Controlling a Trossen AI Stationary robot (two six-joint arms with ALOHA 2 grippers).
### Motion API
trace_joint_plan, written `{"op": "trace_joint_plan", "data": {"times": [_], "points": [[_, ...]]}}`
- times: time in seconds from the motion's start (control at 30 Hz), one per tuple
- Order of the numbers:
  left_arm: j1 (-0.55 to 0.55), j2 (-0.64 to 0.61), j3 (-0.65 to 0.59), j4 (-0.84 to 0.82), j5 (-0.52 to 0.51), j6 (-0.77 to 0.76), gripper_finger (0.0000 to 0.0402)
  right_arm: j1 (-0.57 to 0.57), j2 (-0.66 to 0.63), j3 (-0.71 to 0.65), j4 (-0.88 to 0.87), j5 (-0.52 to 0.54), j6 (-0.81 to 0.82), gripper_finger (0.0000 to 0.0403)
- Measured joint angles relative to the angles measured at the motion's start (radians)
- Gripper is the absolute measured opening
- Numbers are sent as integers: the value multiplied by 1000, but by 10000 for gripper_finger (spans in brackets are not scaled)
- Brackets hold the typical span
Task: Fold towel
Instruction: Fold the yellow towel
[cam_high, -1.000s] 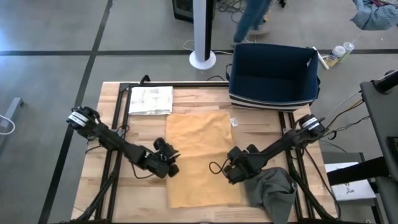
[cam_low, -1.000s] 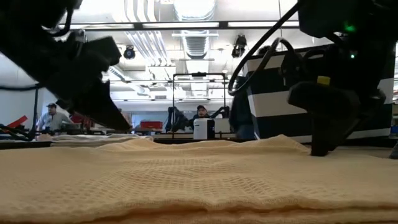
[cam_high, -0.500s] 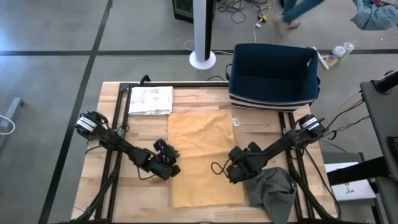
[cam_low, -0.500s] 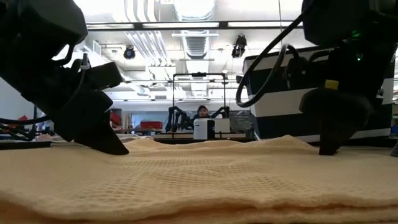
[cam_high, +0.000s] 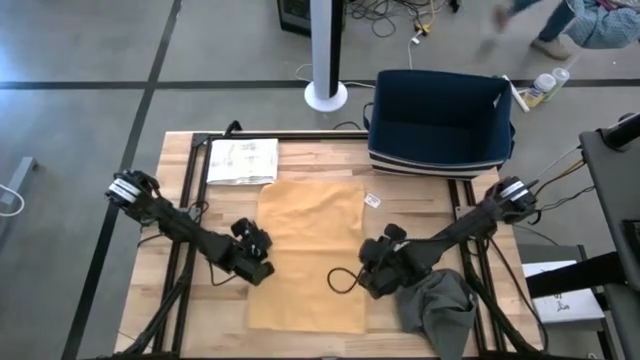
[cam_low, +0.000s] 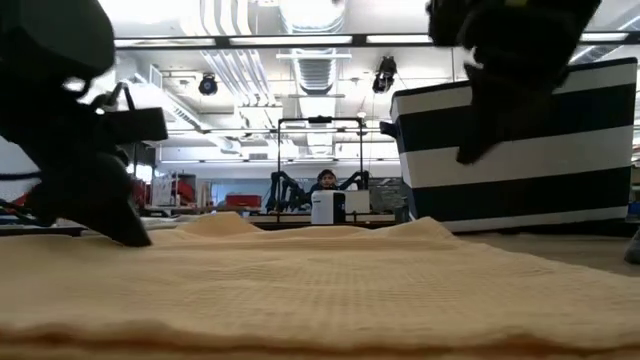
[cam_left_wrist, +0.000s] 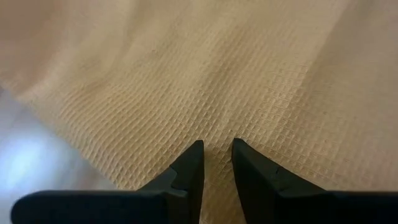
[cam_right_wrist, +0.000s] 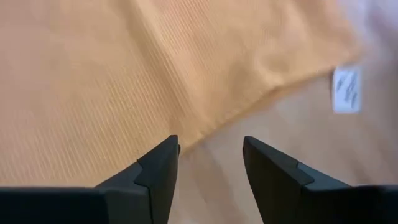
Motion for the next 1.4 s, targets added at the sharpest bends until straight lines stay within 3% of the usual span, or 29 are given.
{"op": "trace_joint_plan", "data": {"times": [0.1, 0.2, 0.33, 0.43, 0.67, 0.83, 0.97, 1.07, 1.2, 1.27, 1.4], "points": [[-32, -39, 0, -5, 32, -22, 76, 24, -1, -45, 102, 8, -109, 173], [-75, -44, 0, 18, -3, -92, 76, 37, 13, -145, 352, -16, -210, 164], [-116, 8, 0, 85, -24, -132, 76, 44, 34, -289, 694, -52, -307, 140], [-133, 70, 5, 103, -44, -178, 76, 40, 52, -366, 817, -73, -305, 117], [-166, 119, 12, 52, -70, -253, 76, 38, 4, -380, 852, -99, -360, 63], [-169, 27, 6, -222, -9, -252, 76, -14, -143, -406, 848, -14, -534, 28], [-165, -85, -5, -408, 9, -309, 76, -116, -190, -455, 859, 52, -577, 6], [-163, -153, 0, -334, -68, -297, 76, -192, -175, -482, 931, 25, -590, 2], [-145, -152, 0, -57, -181, -135, 76, -258, -65, -493, 1121, -87, -644, 1], [-120, -106, 1, 145, -211, -38, 76, -274, -1, -489, 1229, -108, -672, 1], [-82, 37, 3, 573, -224, 133, 76, -303, 94, -477, 1264, -24, -666, 1]]}}
